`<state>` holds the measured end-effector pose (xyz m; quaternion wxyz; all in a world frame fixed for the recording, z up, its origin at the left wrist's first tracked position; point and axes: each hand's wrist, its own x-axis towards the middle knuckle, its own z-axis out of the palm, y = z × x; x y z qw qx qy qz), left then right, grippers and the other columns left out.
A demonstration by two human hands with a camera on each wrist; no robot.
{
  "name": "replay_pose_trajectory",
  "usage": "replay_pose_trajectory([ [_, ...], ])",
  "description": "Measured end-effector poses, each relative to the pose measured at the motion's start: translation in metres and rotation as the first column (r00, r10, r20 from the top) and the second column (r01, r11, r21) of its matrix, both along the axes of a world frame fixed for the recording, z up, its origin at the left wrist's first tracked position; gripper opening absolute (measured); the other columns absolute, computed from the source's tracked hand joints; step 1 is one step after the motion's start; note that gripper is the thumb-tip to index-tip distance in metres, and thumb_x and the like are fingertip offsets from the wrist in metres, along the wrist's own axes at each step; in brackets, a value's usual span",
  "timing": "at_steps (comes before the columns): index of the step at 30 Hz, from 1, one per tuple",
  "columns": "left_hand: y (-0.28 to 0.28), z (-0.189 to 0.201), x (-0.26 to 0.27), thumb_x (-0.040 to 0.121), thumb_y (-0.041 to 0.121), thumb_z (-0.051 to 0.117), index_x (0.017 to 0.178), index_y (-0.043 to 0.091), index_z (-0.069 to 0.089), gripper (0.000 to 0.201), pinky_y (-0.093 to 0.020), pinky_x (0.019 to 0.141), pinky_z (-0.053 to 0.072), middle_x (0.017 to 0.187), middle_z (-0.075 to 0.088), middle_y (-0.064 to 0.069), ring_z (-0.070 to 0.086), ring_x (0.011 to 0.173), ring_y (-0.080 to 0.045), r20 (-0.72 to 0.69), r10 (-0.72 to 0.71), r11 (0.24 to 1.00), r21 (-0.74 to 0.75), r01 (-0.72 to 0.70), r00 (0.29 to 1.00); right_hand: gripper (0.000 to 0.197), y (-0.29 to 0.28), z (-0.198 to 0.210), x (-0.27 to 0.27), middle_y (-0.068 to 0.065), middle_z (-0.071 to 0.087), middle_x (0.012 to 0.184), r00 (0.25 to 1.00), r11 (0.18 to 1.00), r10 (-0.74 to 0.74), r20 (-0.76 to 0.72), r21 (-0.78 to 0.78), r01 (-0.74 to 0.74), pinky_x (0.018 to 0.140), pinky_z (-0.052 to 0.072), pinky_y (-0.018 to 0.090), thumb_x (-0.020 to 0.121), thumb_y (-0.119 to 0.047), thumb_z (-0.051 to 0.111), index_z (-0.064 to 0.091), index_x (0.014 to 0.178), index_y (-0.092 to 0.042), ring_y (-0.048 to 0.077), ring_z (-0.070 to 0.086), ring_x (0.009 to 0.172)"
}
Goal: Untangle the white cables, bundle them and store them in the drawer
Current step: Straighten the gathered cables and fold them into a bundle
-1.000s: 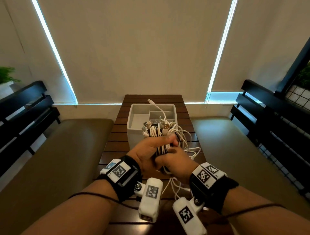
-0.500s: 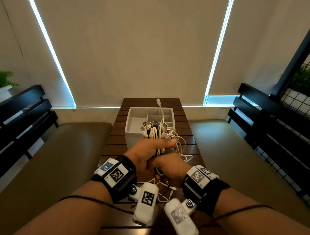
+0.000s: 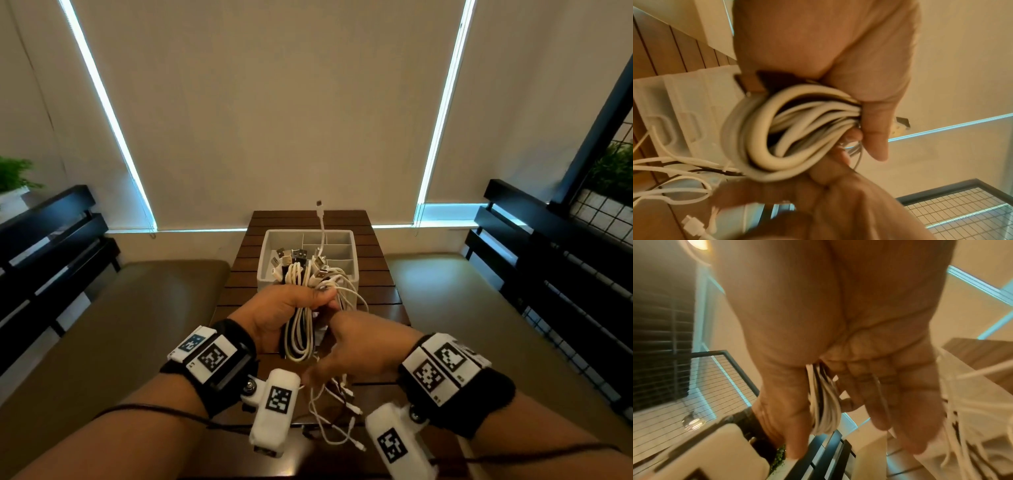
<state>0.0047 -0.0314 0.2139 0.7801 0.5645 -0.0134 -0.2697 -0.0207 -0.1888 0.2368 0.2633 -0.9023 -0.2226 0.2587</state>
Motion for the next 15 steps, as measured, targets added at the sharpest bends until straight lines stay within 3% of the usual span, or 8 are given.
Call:
replay_pose_trajectory([
  [3, 0.011, 0.007, 0.001, 0.074, 0.022, 0.075, 0.080, 0.004, 0.069, 0.020, -0.041, 0.076, 0.054, 0.082, 0.065, -0.014, 0.066, 0.076, -0.028, 0.005, -0.010, 1.000, 0.008, 0.010, 1.000, 0.019, -0.010, 0.013, 0.001, -0.001, 0.070, 0.075, 0.982, 0.972, -0.136, 0.131, 0.209, 0.106, 0.057, 0.055, 0.021, 0.074, -0.031, 0.080, 0.066, 0.082, -0.021, 0.001, 0.063, 0.057],
  [5, 0.014, 0.009, 0.001, 0.070, 0.023, 0.076, 0.071, 0.006, 0.068, 0.019, -0.038, 0.073, 0.054, 0.078, 0.060, -0.014, 0.064, 0.071, -0.026, 0.027, -0.017, 0.999, 0.042, 0.016, 0.999, 0.026, -0.018, 0.020, 0.010, -0.007, 0.063, 0.072, 0.908, 0.885, -0.313, 0.280, 0.434, 0.171, 0.052, 0.045, 0.014, 0.068, -0.021, 0.084, 0.060, 0.078, -0.025, -0.002, 0.056, 0.056],
  [6, 0.014, 0.009, 0.000, 0.070, 0.023, 0.076, 0.067, 0.007, 0.067, 0.019, -0.037, 0.072, 0.054, 0.077, 0.057, -0.014, 0.064, 0.069, -0.025, 0.038, -0.021, 0.998, 0.066, 0.018, 0.999, 0.037, -0.022, 0.023, 0.015, -0.010, 0.062, 0.081, 0.877, 0.849, -0.348, 0.333, 0.508, 0.144, 0.056, 0.044, 0.013, 0.065, -0.017, 0.085, 0.058, 0.086, -0.028, -0.004, 0.056, 0.065],
  [8, 0.012, 0.008, 0.000, 0.073, 0.021, 0.072, 0.063, 0.007, 0.065, 0.019, -0.037, 0.072, 0.054, 0.075, 0.054, -0.015, 0.063, 0.066, -0.025, 0.054, -0.048, 0.996, 0.083, 0.043, 0.997, 0.072, -0.023, 0.024, 0.024, -0.010, 0.054, 0.120, 0.850, 0.900, -0.247, 0.465, 0.435, 0.024, 0.085, 0.046, 0.016, 0.061, -0.018, 0.085, 0.048, 0.120, -0.036, 0.000, 0.052, 0.108],
  [10, 0.011, 0.009, -0.001, 0.076, 0.018, 0.067, 0.063, 0.006, 0.066, 0.018, -0.036, 0.072, 0.055, 0.073, 0.055, -0.015, 0.063, 0.066, -0.025, 0.060, -0.093, 0.993, 0.083, 0.088, 0.994, 0.104, -0.021, 0.022, 0.031, -0.007, 0.029, 0.149, 0.827, 0.971, -0.069, 0.558, 0.227, -0.073, 0.113, 0.030, 0.037, 0.063, -0.026, 0.083, 0.022, 0.147, -0.033, 0.011, 0.024, 0.140],
  [11, 0.012, 0.009, -0.001, 0.078, 0.017, 0.066, 0.064, 0.005, 0.066, 0.018, -0.036, 0.072, 0.055, 0.073, 0.057, -0.015, 0.063, 0.067, -0.026, 0.061, -0.119, 0.990, 0.084, 0.114, 0.991, 0.112, -0.019, 0.023, 0.032, -0.006, 0.019, 0.156, 0.831, 0.984, -0.004, 0.556, 0.148, -0.094, 0.118, 0.018, 0.044, 0.065, -0.029, 0.082, 0.010, 0.151, -0.032, 0.014, 0.010, 0.145],
  [13, 0.013, 0.009, -0.003, 0.080, 0.014, 0.065, 0.073, 0.002, 0.069, 0.015, -0.037, 0.075, 0.056, 0.076, 0.063, -0.015, 0.065, 0.071, -0.026, 0.051, -0.159, 0.986, 0.062, 0.156, 0.986, 0.120, -0.016, 0.024, 0.034, -0.005, 0.005, 0.161, 0.862, 0.992, 0.088, 0.499, 0.036, -0.122, 0.119, -0.001, 0.047, 0.066, -0.033, 0.080, -0.005, 0.151, -0.033, 0.011, -0.007, 0.146],
  [15, 0.015, 0.009, -0.002, 0.081, 0.013, 0.064, 0.085, 0.002, 0.071, 0.014, -0.037, 0.080, 0.055, 0.082, 0.067, -0.014, 0.066, 0.076, -0.026, 0.036, -0.180, 0.983, 0.030, 0.179, 0.983, 0.123, -0.012, 0.023, 0.036, -0.001, -0.004, 0.161, 0.880, 0.992, 0.107, 0.462, 0.013, -0.127, 0.117, -0.013, 0.047, 0.066, -0.038, 0.080, -0.009, 0.151, -0.035, 0.007, -0.011, 0.144],
])
